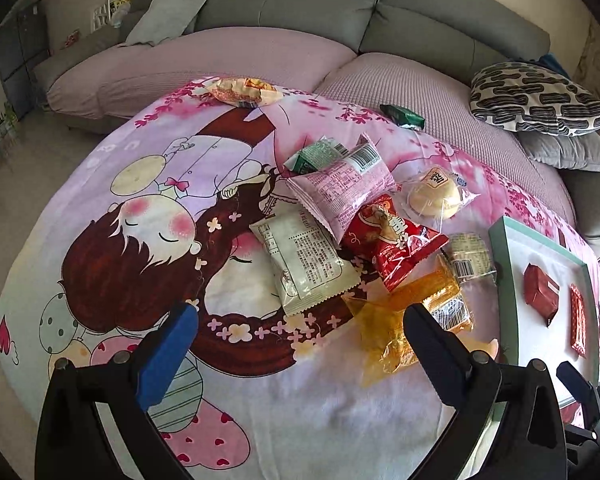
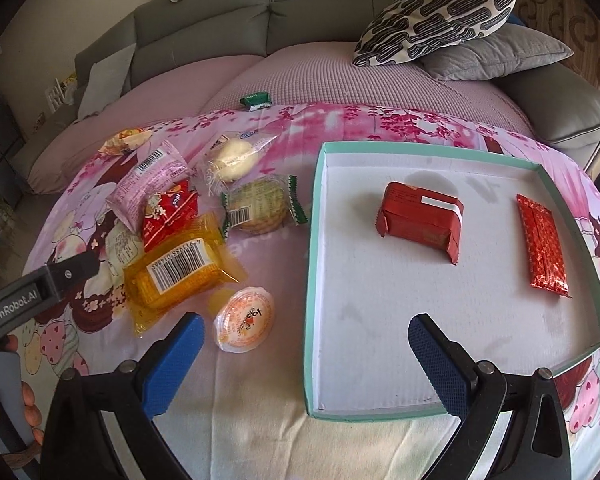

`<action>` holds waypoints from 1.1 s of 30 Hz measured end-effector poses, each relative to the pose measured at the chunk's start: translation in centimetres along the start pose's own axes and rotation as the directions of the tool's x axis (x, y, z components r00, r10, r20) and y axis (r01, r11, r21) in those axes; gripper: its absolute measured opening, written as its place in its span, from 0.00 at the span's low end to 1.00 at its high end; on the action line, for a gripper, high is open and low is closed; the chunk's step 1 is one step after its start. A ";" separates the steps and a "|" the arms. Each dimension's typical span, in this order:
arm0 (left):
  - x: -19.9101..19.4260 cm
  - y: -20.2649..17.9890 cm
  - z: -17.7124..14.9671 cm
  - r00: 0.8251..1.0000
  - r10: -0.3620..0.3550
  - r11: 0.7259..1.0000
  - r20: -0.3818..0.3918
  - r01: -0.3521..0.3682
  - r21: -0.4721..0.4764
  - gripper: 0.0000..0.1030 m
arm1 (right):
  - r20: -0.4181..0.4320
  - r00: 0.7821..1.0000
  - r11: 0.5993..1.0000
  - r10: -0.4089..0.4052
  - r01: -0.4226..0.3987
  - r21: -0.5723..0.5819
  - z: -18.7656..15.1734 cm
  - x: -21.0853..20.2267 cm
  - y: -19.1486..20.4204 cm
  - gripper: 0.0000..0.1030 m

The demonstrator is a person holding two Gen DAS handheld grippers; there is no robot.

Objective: Organize snacks
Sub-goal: 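Withdraw both tools back toward the remaining snacks, then grasp the yellow bread bag with the left tool while the right tool grasps the jelly cup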

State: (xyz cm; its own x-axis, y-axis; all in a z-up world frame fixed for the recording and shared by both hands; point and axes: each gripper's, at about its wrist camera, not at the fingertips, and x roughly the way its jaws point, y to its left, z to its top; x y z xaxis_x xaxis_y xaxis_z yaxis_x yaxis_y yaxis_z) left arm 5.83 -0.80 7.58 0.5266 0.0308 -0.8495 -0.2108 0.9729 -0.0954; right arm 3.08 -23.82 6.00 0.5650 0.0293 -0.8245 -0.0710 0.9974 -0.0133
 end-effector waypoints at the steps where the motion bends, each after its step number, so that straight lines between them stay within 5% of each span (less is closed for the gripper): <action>1: 0.2 -0.1 0.0 1.000 0.000 1.000 -0.010 0.000 0.007 0.99 | -0.003 1.000 1.000 0.002 -0.002 -0.001 0.0 0.2 0.1 1.00; 22: 5.0 -6.8 1.6 0.985 -0.146 0.986 -0.097 0.152 0.063 0.99 | -0.002 0.997 0.997 -0.072 0.072 0.039 0.6 1.1 -1.7 1.00; 28: 6.5 -6.6 0.9 0.982 -0.099 0.989 -0.162 0.114 0.089 0.99 | -0.001 0.997 0.996 -0.075 0.075 0.048 0.6 1.0 -2.1 1.00; 33: 6.8 -3.7 0.2 0.968 -0.123 0.992 -0.218 0.124 -0.010 0.99 | -0.008 0.998 0.997 -0.068 0.068 0.032 0.6 1.2 -1.6 1.00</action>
State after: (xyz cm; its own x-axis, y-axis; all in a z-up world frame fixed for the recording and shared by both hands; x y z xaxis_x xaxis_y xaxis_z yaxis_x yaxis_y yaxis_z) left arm 10.39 -4.19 2.23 0.3560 -0.1399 -0.9240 -0.1524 0.9668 -0.2051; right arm 4.34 -25.38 5.37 0.5617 -0.0391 -0.8264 -0.0060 0.9987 -0.0513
